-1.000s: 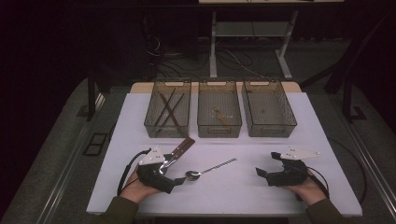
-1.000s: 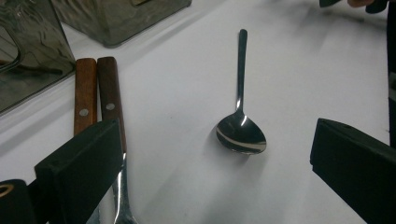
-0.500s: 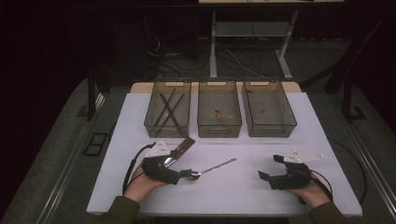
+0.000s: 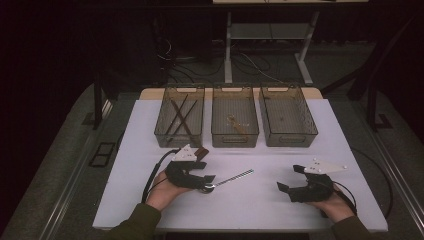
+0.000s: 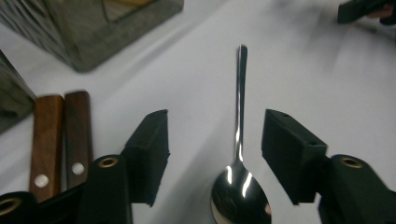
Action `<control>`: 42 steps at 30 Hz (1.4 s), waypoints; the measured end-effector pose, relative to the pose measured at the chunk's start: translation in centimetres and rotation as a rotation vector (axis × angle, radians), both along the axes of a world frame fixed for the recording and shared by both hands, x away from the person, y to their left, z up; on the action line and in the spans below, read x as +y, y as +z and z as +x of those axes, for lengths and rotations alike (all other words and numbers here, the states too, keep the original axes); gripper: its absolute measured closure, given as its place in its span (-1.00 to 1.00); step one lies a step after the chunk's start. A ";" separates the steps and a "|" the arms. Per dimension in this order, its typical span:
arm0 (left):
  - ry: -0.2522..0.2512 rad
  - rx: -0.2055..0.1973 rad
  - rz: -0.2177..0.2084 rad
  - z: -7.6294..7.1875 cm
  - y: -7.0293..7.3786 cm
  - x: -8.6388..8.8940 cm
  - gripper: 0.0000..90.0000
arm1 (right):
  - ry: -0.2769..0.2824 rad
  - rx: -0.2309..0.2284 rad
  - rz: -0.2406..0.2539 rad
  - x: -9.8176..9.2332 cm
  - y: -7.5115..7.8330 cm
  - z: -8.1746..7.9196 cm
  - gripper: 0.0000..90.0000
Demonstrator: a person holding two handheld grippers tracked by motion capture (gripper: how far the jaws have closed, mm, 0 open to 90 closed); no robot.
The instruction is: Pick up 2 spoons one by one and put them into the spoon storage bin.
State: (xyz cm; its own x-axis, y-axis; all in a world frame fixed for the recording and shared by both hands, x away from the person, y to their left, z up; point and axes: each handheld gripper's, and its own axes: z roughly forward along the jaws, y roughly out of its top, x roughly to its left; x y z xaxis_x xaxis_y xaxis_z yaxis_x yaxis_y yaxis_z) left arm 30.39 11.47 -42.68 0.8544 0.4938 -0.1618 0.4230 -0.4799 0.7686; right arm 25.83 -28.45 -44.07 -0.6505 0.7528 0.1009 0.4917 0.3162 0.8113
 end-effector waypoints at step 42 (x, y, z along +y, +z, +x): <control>-0.078 -0.006 0.209 -2.0 -1.6 -1.0 0.28 | 0.014 0.004 -0.017 0.2 0.0 -0.1 -0.75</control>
